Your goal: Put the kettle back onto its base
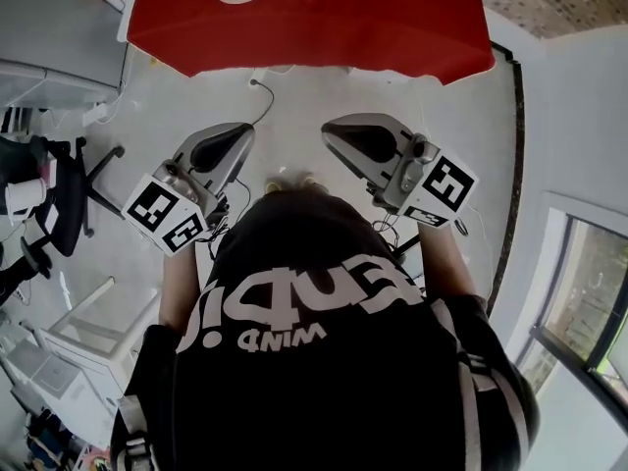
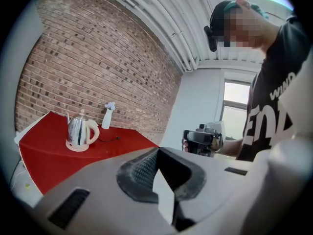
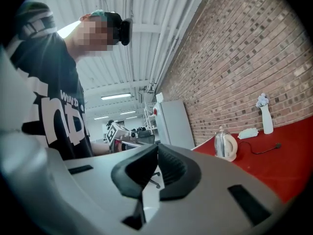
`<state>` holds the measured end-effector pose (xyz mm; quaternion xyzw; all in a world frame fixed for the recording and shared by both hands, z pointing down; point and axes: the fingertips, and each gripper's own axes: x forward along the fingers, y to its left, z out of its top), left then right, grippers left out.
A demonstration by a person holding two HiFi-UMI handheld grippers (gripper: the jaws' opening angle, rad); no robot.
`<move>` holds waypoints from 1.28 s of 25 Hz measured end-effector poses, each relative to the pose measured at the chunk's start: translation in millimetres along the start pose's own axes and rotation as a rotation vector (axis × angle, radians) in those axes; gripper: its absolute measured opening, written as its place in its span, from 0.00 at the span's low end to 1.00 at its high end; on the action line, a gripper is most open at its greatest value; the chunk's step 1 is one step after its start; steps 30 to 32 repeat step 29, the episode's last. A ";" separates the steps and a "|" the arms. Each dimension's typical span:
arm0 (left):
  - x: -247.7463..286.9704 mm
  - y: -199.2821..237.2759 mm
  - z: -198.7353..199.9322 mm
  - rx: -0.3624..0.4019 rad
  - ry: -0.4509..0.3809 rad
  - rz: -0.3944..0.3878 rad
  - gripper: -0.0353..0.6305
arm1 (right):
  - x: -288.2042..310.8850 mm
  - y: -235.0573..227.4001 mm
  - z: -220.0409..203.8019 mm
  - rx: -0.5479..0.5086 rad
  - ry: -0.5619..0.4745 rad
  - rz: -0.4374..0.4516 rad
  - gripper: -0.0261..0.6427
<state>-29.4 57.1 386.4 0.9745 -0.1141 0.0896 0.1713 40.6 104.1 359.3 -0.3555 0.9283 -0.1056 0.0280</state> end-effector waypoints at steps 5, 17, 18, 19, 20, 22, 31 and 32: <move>1.7 -7.0 0.0 0.016 0.006 -0.018 0.07 | -2.6 3.9 -0.2 -0.041 0.031 -0.001 0.07; 7.4 -4.4 -5.7 0.017 0.039 -0.010 0.07 | -7.5 -0.8 -4.6 -0.047 0.070 0.009 0.07; 8.1 -4.2 -6.5 0.016 0.041 -0.010 0.07 | -7.6 -0.8 -5.3 -0.047 0.073 0.010 0.07; 9.0 -4.1 -7.4 0.015 0.042 -0.010 0.07 | -7.5 -0.6 -6.0 -0.047 0.076 0.012 0.07; 10.2 -4.2 -8.2 0.014 0.044 -0.011 0.07 | -7.1 -0.5 -6.6 -0.048 0.079 0.016 0.07; 11.8 -4.9 -9.2 0.013 0.046 -0.011 0.07 | -6.3 -0.1 -8.0 -0.047 0.086 0.024 0.07; 7.2 -1.0 -11.2 0.012 0.046 -0.003 0.07 | 1.7 2.2 -12.9 -0.051 0.100 0.040 0.07; 7.2 -1.0 -11.2 0.012 0.046 -0.003 0.07 | 1.7 2.2 -12.9 -0.051 0.100 0.040 0.07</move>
